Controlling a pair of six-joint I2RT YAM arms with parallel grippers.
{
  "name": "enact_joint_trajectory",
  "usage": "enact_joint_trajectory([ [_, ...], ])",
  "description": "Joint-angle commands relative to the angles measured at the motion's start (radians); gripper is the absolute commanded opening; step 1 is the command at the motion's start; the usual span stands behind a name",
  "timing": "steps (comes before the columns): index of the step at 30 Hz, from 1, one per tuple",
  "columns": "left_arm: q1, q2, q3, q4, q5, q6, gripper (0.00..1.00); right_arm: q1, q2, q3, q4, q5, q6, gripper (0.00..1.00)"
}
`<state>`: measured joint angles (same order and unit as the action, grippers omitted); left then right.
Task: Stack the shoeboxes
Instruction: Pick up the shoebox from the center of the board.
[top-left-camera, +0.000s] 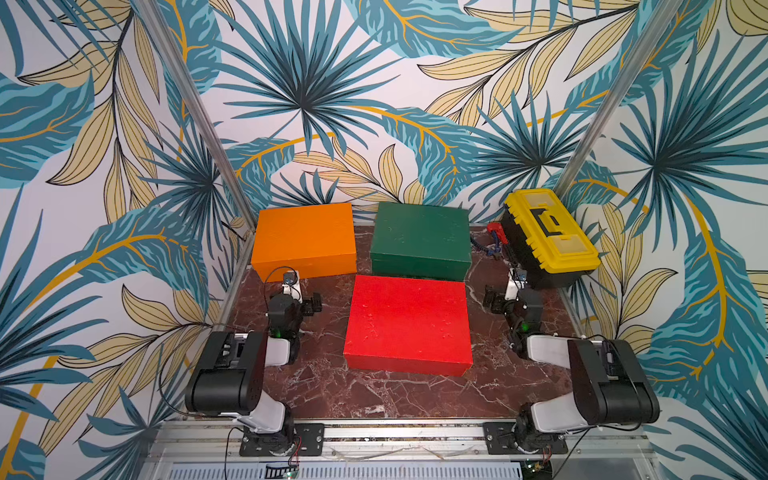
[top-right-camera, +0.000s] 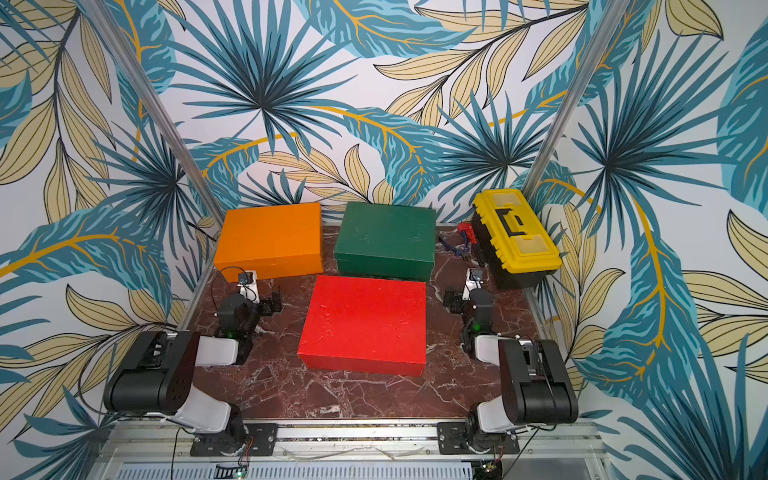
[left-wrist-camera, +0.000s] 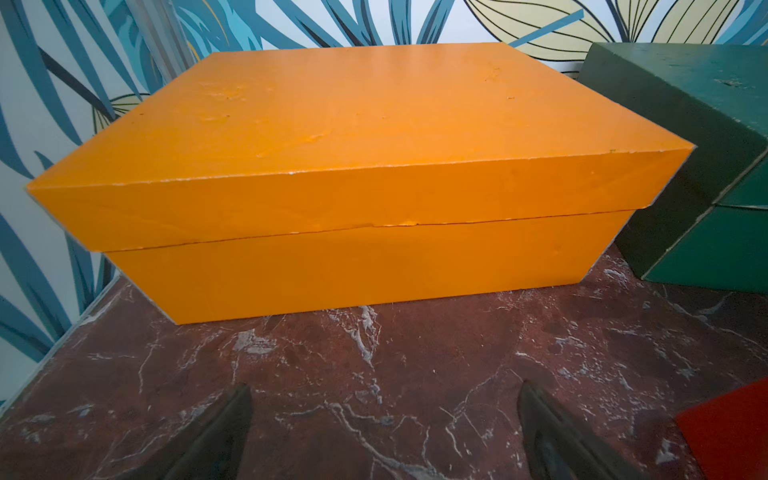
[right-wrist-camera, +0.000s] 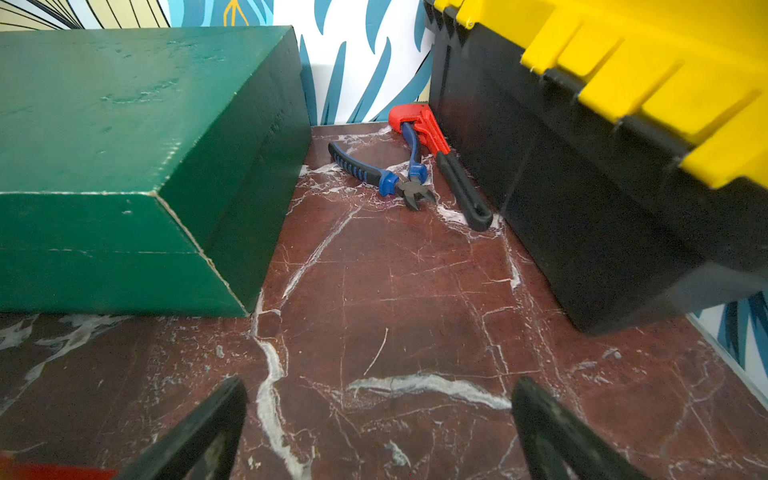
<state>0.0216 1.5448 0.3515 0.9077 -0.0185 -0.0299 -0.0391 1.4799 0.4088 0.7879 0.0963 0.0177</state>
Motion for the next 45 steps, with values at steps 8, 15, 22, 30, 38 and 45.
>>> enact_joint_trajectory([
  [8,0.009,-0.002,0.037,-0.003,0.004,0.011,1.00,0.005,-0.003,0.001,0.012,-0.007,-0.012,1.00],
  [15,0.009,-0.002,0.037,-0.004,0.003,0.010,1.00,0.005,-0.003,0.001,0.011,-0.007,-0.010,1.00],
  [22,0.009,-0.001,0.037,-0.004,0.003,0.011,1.00,0.005,-0.003,0.002,0.011,-0.006,-0.008,1.00],
  [30,-0.001,-0.074,0.038,-0.047,-0.063,0.005,1.00,0.007,-0.125,0.035,-0.127,0.063,0.008,1.00],
  [38,-0.005,-0.609,0.146,-0.591,-0.183,-0.332,1.00,0.007,-0.394,0.395,-1.010,0.209,0.358,1.00],
  [45,0.002,-0.954,0.376,-1.228,0.060,-0.590,1.00,0.011,-0.693,0.488,-1.407,0.103,0.482,1.00],
])
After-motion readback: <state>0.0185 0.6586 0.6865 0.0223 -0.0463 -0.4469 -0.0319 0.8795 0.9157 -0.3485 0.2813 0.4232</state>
